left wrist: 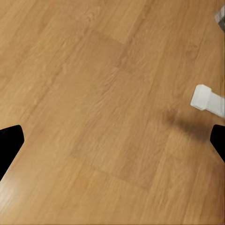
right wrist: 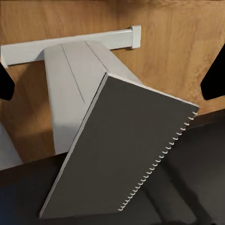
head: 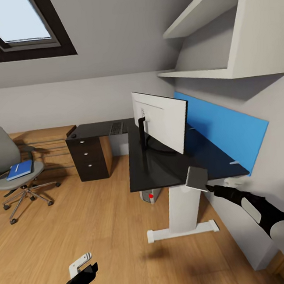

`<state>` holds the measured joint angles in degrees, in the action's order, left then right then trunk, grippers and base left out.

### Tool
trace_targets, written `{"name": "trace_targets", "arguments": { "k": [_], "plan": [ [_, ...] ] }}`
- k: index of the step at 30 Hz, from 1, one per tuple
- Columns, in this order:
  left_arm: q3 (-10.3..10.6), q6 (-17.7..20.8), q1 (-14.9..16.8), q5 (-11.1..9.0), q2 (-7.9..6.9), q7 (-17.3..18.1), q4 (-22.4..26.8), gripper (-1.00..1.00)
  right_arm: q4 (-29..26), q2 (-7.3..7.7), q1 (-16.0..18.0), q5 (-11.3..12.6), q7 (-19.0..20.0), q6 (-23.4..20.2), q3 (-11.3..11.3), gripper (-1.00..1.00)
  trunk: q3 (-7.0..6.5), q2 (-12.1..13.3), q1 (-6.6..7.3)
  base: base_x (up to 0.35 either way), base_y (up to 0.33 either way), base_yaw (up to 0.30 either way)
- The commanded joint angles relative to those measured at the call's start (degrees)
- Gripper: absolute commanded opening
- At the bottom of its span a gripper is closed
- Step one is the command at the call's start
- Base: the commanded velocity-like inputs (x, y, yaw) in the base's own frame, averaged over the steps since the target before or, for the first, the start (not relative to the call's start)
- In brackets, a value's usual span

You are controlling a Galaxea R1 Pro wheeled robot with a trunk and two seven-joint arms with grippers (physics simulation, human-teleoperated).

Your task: In the bedroom, organize the workspace by keeping the computer under the desk, ensuring the monitor is on the desk, placing the keyboard on the desk next to the monitor, placing the mouse on the desk next to the keyboard, moving the folder from the swivel chair onto the desk next to the mouse, stacking the notebook on top of the folder with the pen on top of the notebook, and positioning the swivel chair next to the desk.

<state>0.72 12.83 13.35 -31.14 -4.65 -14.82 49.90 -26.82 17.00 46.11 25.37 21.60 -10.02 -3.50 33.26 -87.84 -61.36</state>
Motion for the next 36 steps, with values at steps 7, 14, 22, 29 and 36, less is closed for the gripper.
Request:
{"name": "trace_targets", "arguments": {
  "k": [7,14,22,29,36],
  "plan": [
    [0.00,0.22,0.01,-0.49,-0.01,-0.38,0.79,1.00,2.48,1.26,0.03,6.59,4.77,-0.22,-0.29,1.00,1.32,-2.85,-1.54,0.000,0.000,0.000],
    [0.02,0.26,0.01,-0.50,-0.01,-0.39,0.88,1.00,3.87,2.86,0.03,16.59,5.41,-0.24,-0.30,1.00,2.58,-5.66,-3.08,0.000,0.000,0.000],
    [0.12,0.26,0.01,-0.48,-0.01,-0.39,0.82,1.00,4.75,3.65,-0.04,23.73,5.61,-0.81,-0.33,1.00,4.02,-8.87,-4.84,0.000,0.000,0.000],
    [0.15,0.26,0.01,-0.42,-0.01,-0.39,0.82,1.00,6.79,4.49,-0.05,29.22,7.74,-1.89,-0.35,1.00,5.27,-11.68,-6.37,0.000,0.000,0.000],
    [0.16,0.29,0.01,-0.41,-0.05,-0.39,0.81,1.00,8.71,5.99,-0.05,33.29,13.45,-8.41,-0.30,1.00,6.53,-14.49,-7.91,0.000,0.000,0.000]
  ]
}}
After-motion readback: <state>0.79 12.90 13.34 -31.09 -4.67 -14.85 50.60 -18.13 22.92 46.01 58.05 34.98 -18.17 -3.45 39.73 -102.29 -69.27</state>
